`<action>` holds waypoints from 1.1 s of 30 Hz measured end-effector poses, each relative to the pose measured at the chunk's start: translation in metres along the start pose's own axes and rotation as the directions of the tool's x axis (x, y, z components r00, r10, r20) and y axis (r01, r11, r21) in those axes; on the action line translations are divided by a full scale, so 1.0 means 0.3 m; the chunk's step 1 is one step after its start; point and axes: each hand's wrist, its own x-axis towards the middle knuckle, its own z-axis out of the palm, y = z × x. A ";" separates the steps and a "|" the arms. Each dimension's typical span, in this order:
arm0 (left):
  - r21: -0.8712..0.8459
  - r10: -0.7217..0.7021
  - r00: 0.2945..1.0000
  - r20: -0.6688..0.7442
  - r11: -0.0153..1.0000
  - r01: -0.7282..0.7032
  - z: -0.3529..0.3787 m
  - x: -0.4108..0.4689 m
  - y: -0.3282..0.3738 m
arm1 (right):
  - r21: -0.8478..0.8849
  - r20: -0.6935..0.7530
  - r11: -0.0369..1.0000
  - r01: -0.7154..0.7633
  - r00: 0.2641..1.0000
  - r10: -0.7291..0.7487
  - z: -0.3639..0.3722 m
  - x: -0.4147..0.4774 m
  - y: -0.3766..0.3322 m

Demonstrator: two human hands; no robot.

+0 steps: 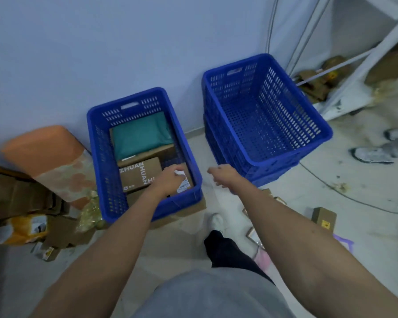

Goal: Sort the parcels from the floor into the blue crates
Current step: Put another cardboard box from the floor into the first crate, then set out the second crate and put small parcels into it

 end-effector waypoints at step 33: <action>0.087 0.068 0.872 0.484 0.988 -0.125 1.447 -0.628 0.558 | 0.081 -0.345 0.941 -0.330 0.876 0.337 -0.444 -0.951 1.726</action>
